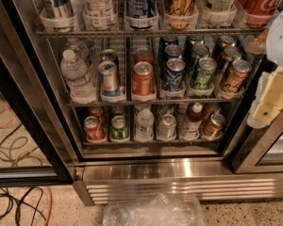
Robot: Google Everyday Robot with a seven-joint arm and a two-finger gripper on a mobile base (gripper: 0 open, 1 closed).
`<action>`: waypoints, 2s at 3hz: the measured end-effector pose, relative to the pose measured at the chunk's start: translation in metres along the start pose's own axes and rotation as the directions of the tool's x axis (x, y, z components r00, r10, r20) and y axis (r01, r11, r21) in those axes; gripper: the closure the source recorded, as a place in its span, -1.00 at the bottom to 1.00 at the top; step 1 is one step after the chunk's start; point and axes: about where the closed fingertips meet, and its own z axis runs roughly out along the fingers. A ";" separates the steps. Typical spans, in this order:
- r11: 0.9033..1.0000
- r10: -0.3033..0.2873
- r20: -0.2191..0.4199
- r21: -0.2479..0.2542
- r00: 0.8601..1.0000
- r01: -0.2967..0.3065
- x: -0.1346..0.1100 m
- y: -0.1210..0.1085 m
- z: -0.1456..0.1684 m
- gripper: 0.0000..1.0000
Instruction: Pick water bottle from middle shelf of fridge
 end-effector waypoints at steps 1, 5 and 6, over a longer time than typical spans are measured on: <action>1.000 0.000 0.000 0.000 1.000 0.000 0.000 0.000 0.000 -1.00; 0.983 -0.105 0.239 0.172 0.965 0.064 -0.013 -0.004 0.078 -1.00; 0.983 -0.104 0.239 0.172 0.965 0.063 -0.013 -0.004 0.078 -1.00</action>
Offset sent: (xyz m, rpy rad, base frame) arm 0.0014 -0.0005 -0.0318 0.0444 -0.1047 0.0768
